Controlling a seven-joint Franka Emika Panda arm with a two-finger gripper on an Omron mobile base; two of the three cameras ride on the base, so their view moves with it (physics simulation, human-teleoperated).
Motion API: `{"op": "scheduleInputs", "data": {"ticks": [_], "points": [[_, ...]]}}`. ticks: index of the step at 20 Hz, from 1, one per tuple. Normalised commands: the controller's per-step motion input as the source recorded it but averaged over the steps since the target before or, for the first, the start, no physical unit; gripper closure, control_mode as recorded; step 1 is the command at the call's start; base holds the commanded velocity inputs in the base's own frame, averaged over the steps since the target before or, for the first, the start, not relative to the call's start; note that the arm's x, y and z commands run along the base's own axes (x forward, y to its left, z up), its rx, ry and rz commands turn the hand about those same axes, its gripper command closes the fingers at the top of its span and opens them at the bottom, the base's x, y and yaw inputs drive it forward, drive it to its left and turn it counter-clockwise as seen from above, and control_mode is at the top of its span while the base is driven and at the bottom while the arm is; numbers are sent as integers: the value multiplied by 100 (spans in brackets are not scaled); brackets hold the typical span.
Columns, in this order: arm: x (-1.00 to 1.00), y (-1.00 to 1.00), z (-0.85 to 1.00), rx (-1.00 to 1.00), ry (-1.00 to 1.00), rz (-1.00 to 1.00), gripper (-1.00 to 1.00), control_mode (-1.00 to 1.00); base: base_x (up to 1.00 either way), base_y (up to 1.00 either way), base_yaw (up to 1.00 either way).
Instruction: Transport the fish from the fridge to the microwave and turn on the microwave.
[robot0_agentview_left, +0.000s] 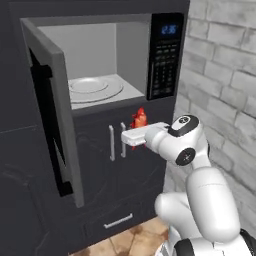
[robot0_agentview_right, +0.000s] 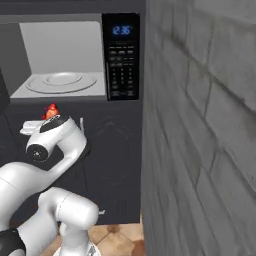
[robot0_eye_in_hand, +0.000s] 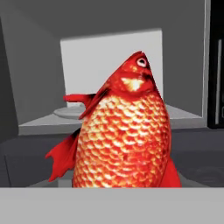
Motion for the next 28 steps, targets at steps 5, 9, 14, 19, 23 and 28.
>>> {"op": "scheduleInputs", "data": {"ticks": [5, 9, 14, 19, 23, 28], "points": [[0, 0, 0, 0, 0, 0, 100, 100, 33, 0, 37], [0, 0, 0, 0, 0, 0, 100, 100, 8, 0, 34], [0, 0, 0, 0, 0, 0, 100, 100, 32, 0, 29], [0, 0, 0, 0, 0, 0, 100, 100, 45, 0, 23], [0, 0, 0, 0, 0, 0, 100, 100, 49, 0, 16], [0, 0, 0, 0, 0, 0, 100, 100, 47, 0, 13]]}}
